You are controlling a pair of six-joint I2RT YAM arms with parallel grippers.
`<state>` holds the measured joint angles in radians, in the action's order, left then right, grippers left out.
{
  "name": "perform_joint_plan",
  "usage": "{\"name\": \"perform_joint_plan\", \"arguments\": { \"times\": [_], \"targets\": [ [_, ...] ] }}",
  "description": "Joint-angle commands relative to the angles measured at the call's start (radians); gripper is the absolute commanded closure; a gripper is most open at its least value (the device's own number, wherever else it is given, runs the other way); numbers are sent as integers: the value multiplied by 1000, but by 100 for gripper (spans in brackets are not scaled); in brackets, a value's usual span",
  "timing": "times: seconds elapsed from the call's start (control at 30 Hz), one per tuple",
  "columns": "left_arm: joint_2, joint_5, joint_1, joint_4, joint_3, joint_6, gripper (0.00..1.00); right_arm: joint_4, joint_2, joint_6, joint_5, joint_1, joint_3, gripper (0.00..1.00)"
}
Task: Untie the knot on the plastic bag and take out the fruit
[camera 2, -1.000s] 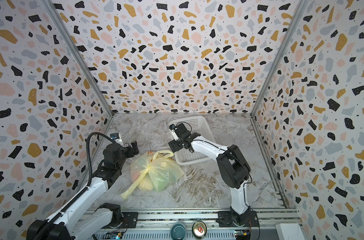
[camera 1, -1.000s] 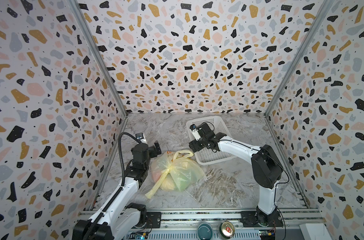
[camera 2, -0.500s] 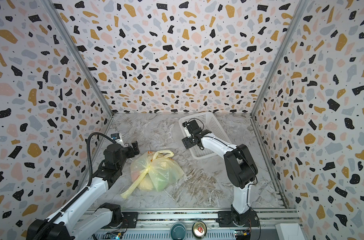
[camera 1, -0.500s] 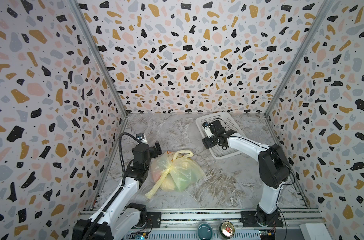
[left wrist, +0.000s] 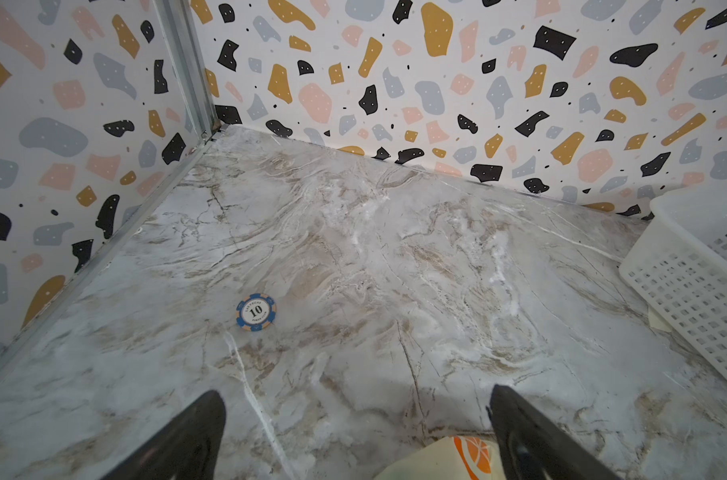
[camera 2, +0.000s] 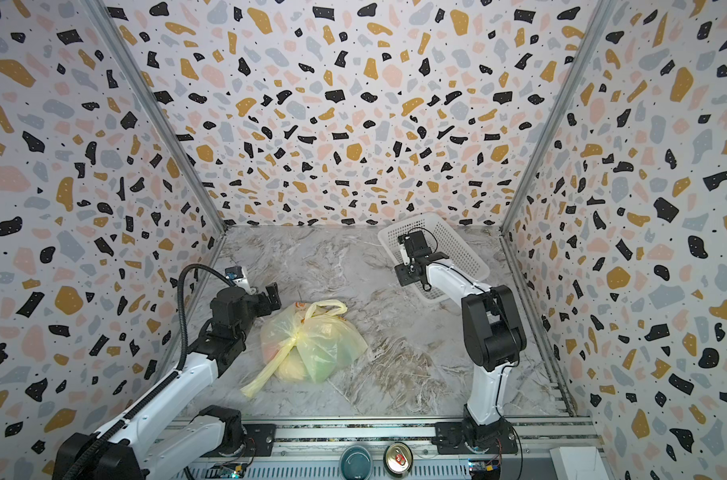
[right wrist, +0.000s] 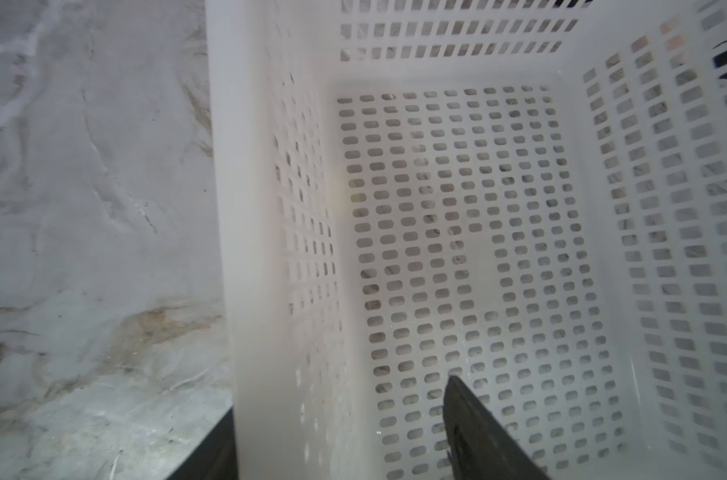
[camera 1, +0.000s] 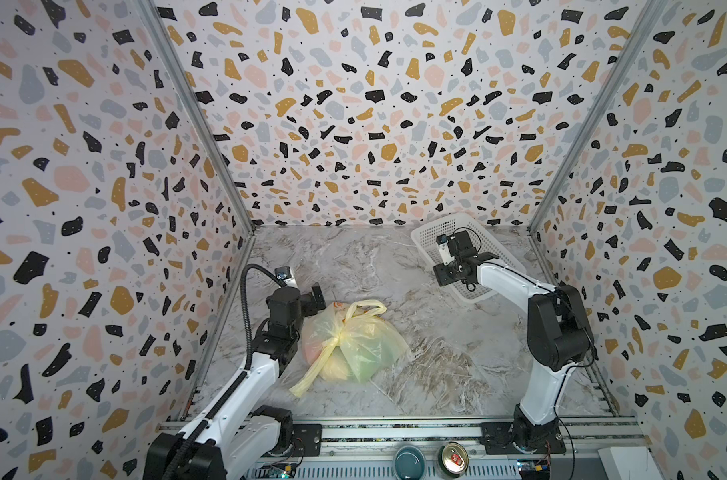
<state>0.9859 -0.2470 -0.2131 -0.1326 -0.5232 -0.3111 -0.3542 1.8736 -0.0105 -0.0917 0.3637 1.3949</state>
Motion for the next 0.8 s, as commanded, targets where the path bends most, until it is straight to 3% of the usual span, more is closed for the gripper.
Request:
{"name": "perform_joint_plan", "arguments": {
  "times": [0.0,0.3,0.77],
  "targets": [
    [6,-17,-8,-40,6,-9,0,-25,9,19,-21,-21,48,38],
    [23,-25,-14,-45,1,-11,1,-36,53,57,-57,-64,71,50],
    [32,-38,-27,-42,-7,-13,1,-51,45,89,-68,-109,65,58]
  ]
}}
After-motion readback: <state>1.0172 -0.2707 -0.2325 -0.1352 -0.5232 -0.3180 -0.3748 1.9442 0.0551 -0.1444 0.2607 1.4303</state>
